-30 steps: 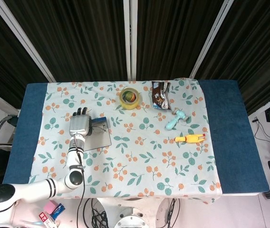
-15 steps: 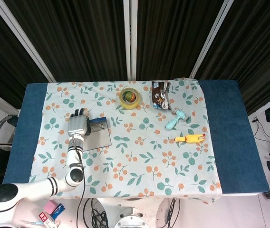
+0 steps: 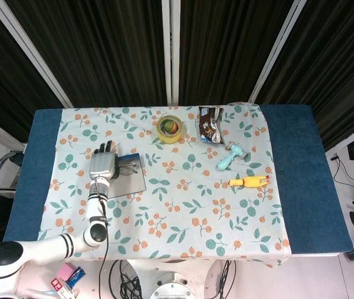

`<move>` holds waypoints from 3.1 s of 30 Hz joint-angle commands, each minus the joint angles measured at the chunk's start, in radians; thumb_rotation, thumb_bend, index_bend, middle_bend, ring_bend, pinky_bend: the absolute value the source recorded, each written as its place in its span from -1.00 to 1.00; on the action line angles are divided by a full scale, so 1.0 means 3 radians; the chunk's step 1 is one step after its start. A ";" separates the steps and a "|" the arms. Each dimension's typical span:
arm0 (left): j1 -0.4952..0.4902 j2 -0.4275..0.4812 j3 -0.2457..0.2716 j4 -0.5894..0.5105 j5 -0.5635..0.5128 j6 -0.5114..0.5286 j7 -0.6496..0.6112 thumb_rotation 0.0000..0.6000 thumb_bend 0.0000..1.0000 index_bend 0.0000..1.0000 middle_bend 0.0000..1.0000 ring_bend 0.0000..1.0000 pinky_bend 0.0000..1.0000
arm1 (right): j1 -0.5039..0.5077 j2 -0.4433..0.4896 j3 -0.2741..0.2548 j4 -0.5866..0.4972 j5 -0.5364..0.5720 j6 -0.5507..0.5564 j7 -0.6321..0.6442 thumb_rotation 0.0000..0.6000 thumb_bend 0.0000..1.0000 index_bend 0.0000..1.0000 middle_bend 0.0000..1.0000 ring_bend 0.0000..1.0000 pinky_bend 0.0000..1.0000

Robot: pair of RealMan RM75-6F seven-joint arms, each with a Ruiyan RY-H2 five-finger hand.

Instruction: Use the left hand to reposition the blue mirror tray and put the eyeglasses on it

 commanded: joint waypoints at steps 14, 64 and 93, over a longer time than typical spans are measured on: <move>0.0069 0.0039 0.0108 -0.0137 0.0213 0.0151 -0.0060 1.00 0.06 -1.00 -1.00 -0.92 -0.68 | -0.0003 -0.0005 -0.0021 0.0007 -0.0001 -0.0028 -0.0012 1.00 -0.61 -1.00 -1.00 -1.00 -1.00; 0.0593 0.0007 0.0643 -0.0617 0.0941 0.0329 0.0007 1.00 -0.64 -1.00 -1.00 -0.92 -0.68 | 0.0002 -0.0037 -0.0030 0.0059 0.0011 -0.0058 -0.0025 1.00 -0.61 -1.00 -1.00 -1.00 -1.00; 0.0571 -0.0483 0.0316 0.0637 0.1520 0.0278 -0.0640 1.00 0.00 0.04 -1.00 -0.92 -0.68 | -0.0012 0.0011 -0.0019 0.0017 0.0022 -0.0033 -0.0097 1.00 -0.61 -1.00 -1.00 -1.00 -1.00</move>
